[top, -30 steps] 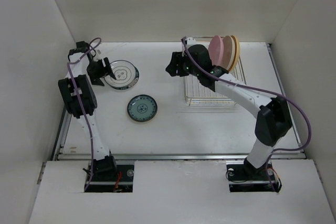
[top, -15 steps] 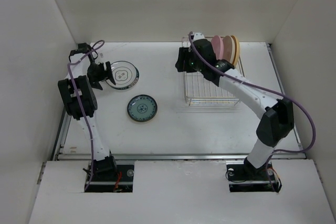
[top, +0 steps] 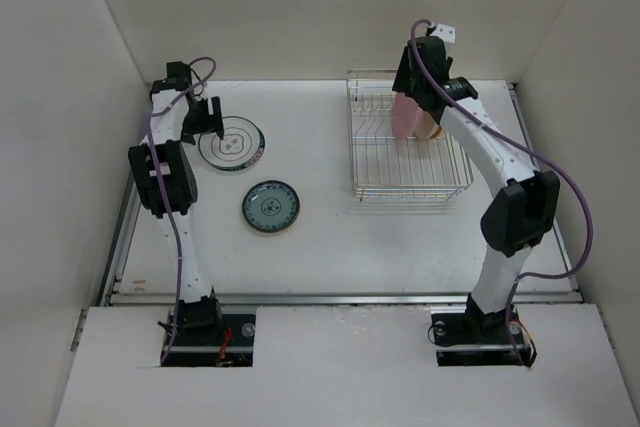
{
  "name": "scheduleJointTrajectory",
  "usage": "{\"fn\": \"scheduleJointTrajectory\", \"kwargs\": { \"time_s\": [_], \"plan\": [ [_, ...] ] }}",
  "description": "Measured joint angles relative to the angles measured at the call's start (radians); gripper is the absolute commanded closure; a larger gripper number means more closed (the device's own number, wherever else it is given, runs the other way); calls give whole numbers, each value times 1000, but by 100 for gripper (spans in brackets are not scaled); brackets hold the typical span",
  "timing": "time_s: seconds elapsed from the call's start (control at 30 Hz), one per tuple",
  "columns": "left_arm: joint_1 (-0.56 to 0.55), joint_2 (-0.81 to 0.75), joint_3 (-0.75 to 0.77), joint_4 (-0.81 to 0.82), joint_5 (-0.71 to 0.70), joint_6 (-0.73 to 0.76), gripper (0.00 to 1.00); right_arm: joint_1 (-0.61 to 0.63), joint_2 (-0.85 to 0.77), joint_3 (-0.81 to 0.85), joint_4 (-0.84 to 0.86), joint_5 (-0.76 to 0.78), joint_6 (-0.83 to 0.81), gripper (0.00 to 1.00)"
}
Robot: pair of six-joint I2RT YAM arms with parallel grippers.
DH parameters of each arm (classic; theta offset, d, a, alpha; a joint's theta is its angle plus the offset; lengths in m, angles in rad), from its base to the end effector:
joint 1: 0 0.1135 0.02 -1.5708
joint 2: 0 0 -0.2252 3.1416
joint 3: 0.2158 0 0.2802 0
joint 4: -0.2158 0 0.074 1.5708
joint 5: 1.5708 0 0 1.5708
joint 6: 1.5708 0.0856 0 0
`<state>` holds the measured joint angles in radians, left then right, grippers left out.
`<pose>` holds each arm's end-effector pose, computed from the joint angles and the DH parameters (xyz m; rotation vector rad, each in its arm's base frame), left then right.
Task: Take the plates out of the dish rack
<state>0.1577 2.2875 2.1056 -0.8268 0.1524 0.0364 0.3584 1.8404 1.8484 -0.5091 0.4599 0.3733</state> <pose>0.5279 0.0708 0.1586 -0.0990 2.5642 -0.1232 0.4679 0.1347 0.3204 0.2918 1.9946 -0.0133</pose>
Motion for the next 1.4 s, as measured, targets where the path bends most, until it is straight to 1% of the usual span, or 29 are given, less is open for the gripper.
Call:
{"fn": "scheduleJointTrajectory", "kwargs": {
  "time_s": [0.17, 0.3, 0.37, 0.4, 0.43, 0.47, 0.5, 0.6, 0.63, 0.7, 0.73, 0.8, 0.97, 1.1, 1.27, 1.4],
  "plan": [
    [-45, 75, 0, -2, -35, 8, 23, -32, 116, 68, -17, 27, 0, 34],
    [-44, 94, -2, -4, -39, 8, 23, -54, 182, 86, -36, 35, 0, 34],
    [-42, 94, -2, -4, -41, 8, 23, -63, 198, 86, -50, 43, 0, 35],
    [-39, 94, -2, -4, -41, 8, 23, -66, 200, 86, -55, 48, -1, 39],
    [-38, 94, -4, -4, -42, 8, 23, -68, 201, 86, -60, 53, -3, 41],
    [-36, 94, -4, -4, -44, 8, 23, -69, 201, 86, -60, 60, -5, 45],
    [-35, 94, -5, -3, -43, 8, 23, -69, 201, 86, -59, 65, -6, 55],
    [-35, 90, -12, 0, -44, 8, 23, -69, 201, 86, -60, 72, -17, 71],
    [-35, 84, -20, 1, -44, 8, 23, -69, 201, 86, -60, 76, -23, 82],
    [-35, 71, -37, -1, -45, 8, 23, -69, 201, 84, -75, 107, -57, 89],
    [-35, 61, -47, -1, -45, 8, 23, -71, 201, 82, -83, 120, -73, 95],
    [-35, 37, -67, -7, -46, 8, 22, -71, 201, 82, -91, 148, -96, 100],
    [-36, -48, -88, -23, -21, 8, 22, -64, 179, 62, -91, 220, -118, 100],
    [-39, -127, -97, -30, 14, 8, 22, -45, 120, 31, -98, 288, -143, 100],
    [-39, -168, -97, -42, 54, 7, 22, -5, -1, 32, -82, 406, -206, 100],
    [-39, -168, -101, -66, 79, 7, 22, 60, -97, 44, -40, 476, -236, 100]
  ]
}}
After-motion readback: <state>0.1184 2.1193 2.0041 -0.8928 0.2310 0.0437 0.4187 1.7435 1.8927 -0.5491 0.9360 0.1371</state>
